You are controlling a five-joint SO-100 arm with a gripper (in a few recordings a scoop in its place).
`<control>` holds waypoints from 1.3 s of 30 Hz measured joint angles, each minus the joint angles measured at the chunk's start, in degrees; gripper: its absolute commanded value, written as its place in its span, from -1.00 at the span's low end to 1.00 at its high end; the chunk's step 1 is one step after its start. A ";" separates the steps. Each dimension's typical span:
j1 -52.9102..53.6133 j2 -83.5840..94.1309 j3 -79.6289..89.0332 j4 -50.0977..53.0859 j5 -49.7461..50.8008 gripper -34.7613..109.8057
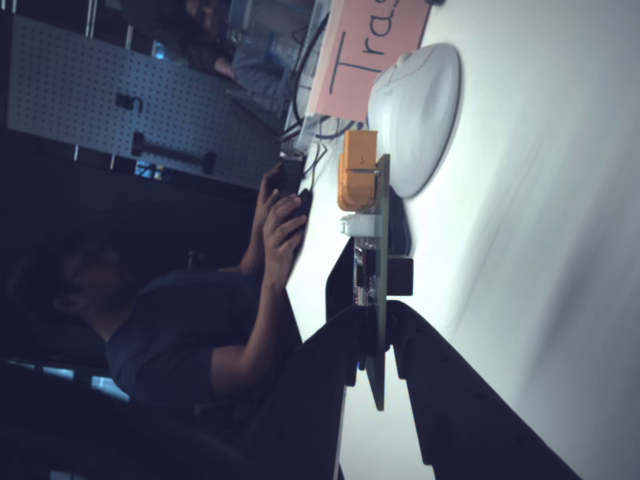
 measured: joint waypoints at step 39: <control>0.00 0.00 0.00 0.88 0.00 -0.59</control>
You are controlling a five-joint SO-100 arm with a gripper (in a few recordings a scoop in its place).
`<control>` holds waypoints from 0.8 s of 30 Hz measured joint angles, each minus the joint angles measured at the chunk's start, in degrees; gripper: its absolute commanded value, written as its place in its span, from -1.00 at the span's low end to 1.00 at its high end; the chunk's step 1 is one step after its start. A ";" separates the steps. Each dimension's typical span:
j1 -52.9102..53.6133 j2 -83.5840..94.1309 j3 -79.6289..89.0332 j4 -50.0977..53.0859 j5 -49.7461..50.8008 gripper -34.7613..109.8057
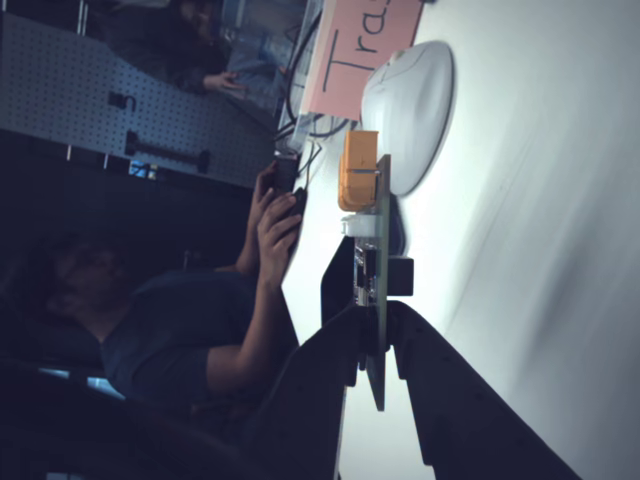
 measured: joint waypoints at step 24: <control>-1.14 0.00 0.00 0.00 -0.35 -0.59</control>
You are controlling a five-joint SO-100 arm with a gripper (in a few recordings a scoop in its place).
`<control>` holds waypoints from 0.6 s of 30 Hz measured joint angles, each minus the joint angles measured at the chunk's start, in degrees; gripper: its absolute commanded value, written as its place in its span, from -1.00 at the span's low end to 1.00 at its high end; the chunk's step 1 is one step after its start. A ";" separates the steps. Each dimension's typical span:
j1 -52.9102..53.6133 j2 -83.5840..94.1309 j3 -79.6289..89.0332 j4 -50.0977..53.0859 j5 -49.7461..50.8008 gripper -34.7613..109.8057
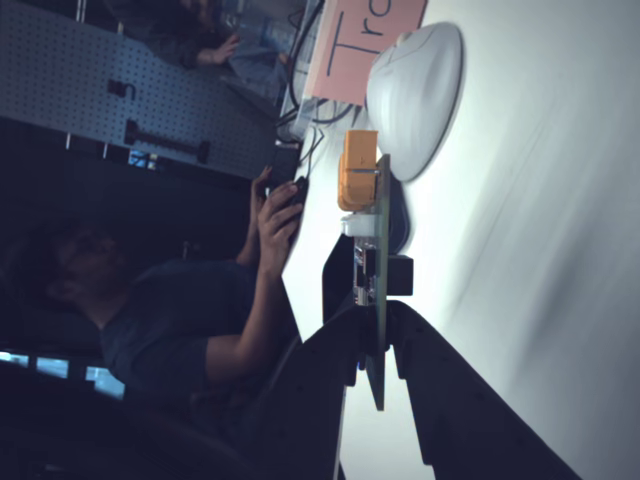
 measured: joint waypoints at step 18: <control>0.00 0.00 0.00 0.00 0.00 -0.59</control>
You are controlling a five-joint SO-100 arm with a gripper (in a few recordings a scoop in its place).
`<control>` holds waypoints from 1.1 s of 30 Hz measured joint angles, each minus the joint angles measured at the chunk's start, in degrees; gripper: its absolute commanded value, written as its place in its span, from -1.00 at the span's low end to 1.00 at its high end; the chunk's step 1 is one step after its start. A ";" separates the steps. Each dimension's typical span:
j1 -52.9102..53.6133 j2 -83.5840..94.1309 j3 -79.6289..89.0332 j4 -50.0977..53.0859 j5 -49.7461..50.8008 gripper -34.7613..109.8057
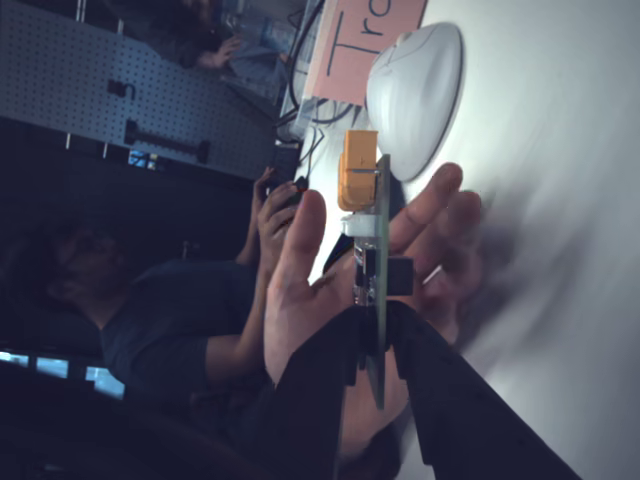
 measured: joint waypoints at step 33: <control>0.70 0.09 -1.85 2.55 5.80 -0.33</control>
